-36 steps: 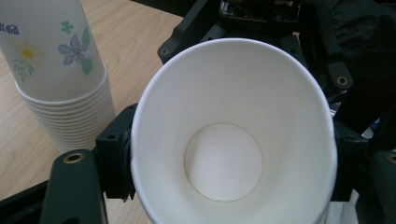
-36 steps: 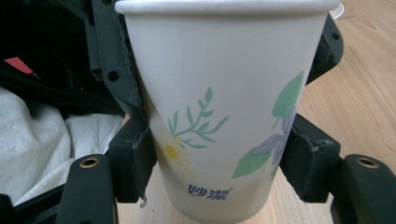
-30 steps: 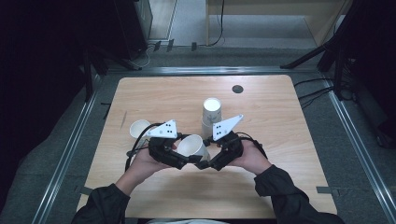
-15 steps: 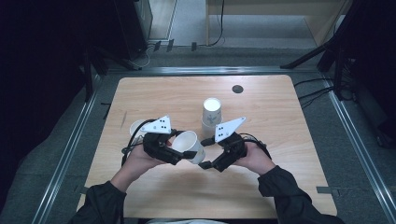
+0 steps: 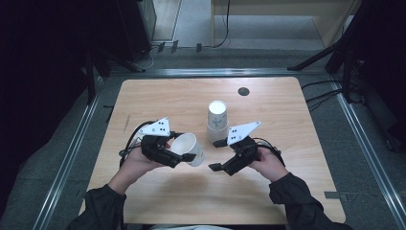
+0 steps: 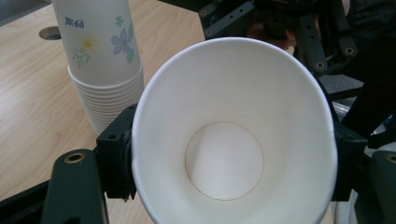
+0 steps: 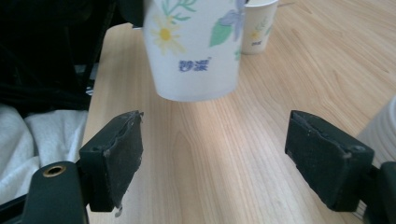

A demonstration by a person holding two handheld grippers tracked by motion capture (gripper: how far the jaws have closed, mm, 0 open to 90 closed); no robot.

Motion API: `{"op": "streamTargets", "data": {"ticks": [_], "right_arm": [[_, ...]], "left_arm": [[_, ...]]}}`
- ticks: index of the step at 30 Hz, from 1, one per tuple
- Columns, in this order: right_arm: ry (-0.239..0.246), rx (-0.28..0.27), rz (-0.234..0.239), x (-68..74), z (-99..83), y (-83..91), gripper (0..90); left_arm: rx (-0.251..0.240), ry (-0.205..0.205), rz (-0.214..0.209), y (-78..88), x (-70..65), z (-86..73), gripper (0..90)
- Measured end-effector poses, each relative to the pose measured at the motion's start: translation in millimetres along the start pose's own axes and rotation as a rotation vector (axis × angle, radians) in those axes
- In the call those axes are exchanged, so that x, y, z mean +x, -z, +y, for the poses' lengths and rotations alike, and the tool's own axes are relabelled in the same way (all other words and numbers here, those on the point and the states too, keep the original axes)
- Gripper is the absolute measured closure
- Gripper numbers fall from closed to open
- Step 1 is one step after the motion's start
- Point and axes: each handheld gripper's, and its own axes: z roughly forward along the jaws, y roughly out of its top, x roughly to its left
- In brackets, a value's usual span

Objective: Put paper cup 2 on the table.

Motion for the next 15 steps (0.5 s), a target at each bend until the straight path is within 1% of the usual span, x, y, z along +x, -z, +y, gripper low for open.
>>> {"op": "streamTargets", "data": {"ticks": [2,3,4,5,7,8,10,13,14,15], "right_arm": [[-0.005,0.001,-0.019,-0.6,-0.8,1.8,19.4],[-0.013,0.007,-0.04,-0.8,-1.4,3.3,20.1],[-0.009,0.008,-0.063,-1.8,-2.0,4.1,20.8],[-0.017,0.013,-0.087,-2.3,-2.8,5.0,21.8],[-0.025,0.016,-0.125,-4.4,-4.8,6.4,22.1],[-0.035,0.018,-0.138,-5.8,-6.3,7.5,22.1],[-0.044,0.02,-0.152,-6.9,-8.5,9.5,22.2],[-0.047,0.013,-0.154,-7.7,-10.4,13.2,22.1],[-0.05,0.011,-0.155,-8.1,-10.7,14.3,22.1],[-0.05,0.012,-0.161,-8.6,-11.0,15.6,22.2]], "left_arm": [[0.008,-0.001,0.003,0.5,-0.1,-1.0,24.8],[0.01,-0.005,0.007,1.1,-0.1,-1.6,24.8],[0.012,-0.007,0.002,1.3,0.7,-2.4,24.8],[0.013,-0.005,0.001,1.3,1.2,-3.2,24.8],[0.02,0.006,-0.003,1.2,3.2,-5.3,24.8],[0.029,0.004,-0.003,1.8,3.9,-6.3,24.8],[0.04,-0.005,0.003,3.4,4.1,-8.8,24.8],[0.047,-0.016,0.023,5.9,3.7,-11.8,24.8],[0.047,-0.016,0.035,6.8,3.7,-13.2,24.8],[0.048,-0.01,0.034,7.0,4.1,-14.1,24.8]]}}
